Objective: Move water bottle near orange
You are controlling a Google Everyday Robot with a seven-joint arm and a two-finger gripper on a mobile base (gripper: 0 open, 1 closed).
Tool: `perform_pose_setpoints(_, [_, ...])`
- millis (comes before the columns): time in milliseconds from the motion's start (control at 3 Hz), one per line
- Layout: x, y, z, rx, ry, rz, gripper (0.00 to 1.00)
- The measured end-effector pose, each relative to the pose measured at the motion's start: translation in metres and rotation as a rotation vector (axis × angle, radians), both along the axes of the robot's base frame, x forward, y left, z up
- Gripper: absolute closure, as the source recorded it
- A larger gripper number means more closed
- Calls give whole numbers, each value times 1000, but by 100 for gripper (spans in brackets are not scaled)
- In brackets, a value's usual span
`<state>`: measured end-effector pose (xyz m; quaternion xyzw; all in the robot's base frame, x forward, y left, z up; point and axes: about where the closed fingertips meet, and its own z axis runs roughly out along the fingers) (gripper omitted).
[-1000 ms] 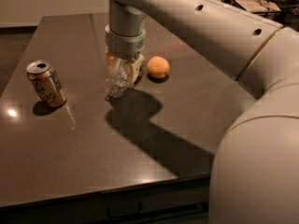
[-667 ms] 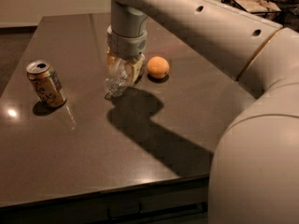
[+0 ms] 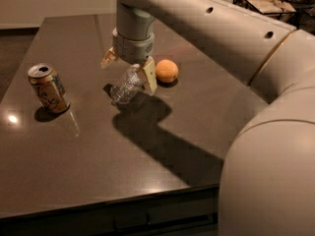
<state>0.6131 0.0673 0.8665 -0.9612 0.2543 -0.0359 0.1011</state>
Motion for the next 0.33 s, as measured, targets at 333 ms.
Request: perform_pose_setpoints(333, [0,0,0,0,0,0,0])
